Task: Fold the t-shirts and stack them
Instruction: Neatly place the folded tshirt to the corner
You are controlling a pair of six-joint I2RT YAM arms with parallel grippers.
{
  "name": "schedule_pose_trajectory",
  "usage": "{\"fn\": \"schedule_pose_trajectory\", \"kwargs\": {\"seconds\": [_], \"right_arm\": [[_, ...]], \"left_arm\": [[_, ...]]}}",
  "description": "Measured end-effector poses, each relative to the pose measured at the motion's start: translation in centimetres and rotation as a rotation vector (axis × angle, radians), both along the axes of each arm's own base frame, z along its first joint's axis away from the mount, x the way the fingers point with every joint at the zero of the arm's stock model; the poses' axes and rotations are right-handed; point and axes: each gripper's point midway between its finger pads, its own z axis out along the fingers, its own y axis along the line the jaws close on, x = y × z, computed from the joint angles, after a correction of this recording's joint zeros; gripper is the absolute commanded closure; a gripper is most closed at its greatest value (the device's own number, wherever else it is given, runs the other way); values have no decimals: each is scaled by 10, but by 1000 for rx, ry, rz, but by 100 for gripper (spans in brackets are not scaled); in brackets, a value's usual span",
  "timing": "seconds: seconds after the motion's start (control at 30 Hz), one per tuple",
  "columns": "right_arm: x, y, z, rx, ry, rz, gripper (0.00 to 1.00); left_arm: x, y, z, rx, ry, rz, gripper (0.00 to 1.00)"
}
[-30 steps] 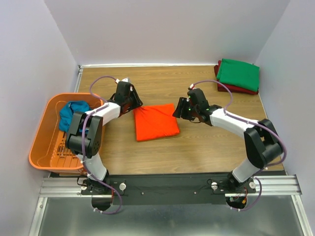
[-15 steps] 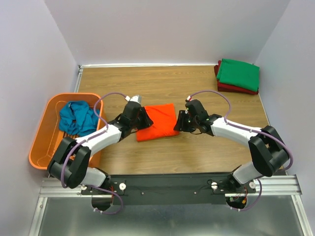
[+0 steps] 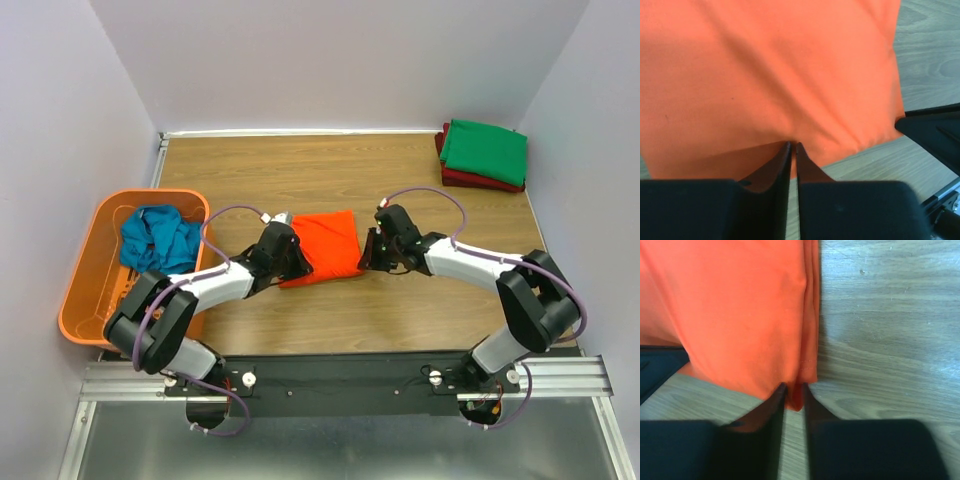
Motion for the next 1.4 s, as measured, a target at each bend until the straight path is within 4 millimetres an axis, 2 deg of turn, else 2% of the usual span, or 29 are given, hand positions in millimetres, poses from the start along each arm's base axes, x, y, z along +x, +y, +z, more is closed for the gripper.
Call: {"fn": "schedule_pose_trajectory", "kwargs": {"seconds": [0.07,0.2,0.37,0.5,0.77,0.87,0.9,1.0,1.1,1.17,1.3,1.4], "right_arm": [[0,0,-3,-5,5,0,93],[2,0,-6,-17,9,-3,99],[17,-1,-7,-61,-16,-13,99],[22,-14,-13,-118,-19,-37,99],[19,-23,-29,-158,14,-41,99],[17,-25,-30,-157,10,-39,87],[16,-27,-30,-158,9,-40,77],[10,-32,-27,-165,12,-38,61],[9,-35,-15,-152,-11,-45,48],[11,-35,-2,-134,-40,-52,45],[18,-38,23,-92,-95,-77,43],[27,-45,29,-83,-105,-108,43]], "left_arm": [[0,0,-5,7,10,0,97],[0,0,-16,22,27,-2,100],[2,-1,-18,14,18,-4,100],[2,-2,-18,6,7,-6,100],[1,-2,-16,4,-3,-15,100],[-3,-1,-15,12,-2,-25,100],[-4,0,-14,18,-1,-29,100],[-8,3,-13,37,9,-41,100],[-10,3,-1,49,7,-62,100],[-4,-2,15,31,-21,-68,100],[9,-22,63,-35,-109,-101,100],[14,-40,81,-68,-137,-135,100]]}}
